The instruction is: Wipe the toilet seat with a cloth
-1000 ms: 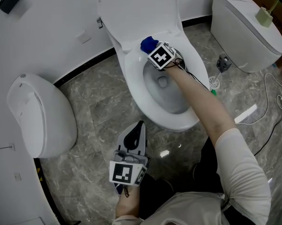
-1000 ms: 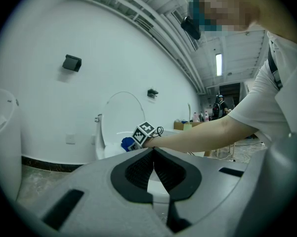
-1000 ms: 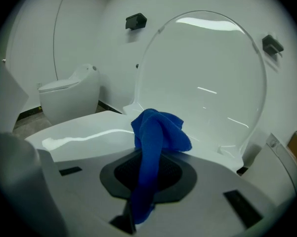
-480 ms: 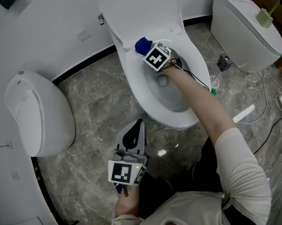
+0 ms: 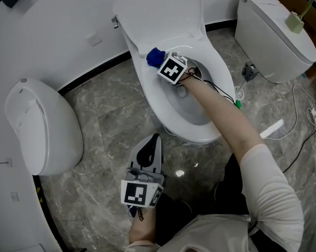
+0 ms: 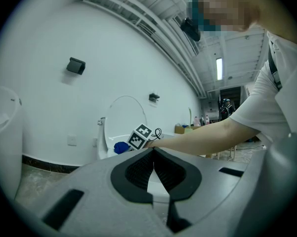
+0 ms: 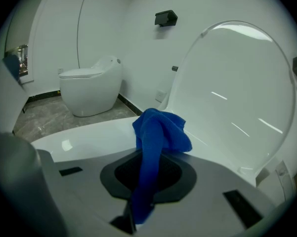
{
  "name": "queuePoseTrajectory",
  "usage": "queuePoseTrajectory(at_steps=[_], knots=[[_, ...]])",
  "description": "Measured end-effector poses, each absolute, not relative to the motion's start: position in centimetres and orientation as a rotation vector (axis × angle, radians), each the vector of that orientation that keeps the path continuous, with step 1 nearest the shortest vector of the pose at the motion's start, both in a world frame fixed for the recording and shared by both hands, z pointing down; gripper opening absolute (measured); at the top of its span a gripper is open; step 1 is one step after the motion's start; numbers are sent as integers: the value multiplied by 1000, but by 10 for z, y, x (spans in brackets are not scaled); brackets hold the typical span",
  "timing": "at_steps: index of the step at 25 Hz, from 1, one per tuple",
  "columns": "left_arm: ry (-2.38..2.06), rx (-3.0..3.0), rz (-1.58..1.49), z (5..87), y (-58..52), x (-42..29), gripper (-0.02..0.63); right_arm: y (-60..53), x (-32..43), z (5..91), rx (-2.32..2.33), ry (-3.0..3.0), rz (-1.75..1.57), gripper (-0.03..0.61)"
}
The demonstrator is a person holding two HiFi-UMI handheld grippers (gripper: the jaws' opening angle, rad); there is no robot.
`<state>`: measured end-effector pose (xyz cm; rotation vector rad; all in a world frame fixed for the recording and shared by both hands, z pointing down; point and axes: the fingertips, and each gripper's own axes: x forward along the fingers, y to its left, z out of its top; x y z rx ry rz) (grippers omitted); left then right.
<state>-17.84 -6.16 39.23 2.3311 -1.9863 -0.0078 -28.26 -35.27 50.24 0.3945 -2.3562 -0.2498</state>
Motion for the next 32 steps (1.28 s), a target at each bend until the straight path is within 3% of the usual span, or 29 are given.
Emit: queuePoseTrajectory(at_steps=[32], knots=[[-2045, 2348, -43, 365, -45, -180, 8, -281, -281, 510, 162, -2341, -196, 35]])
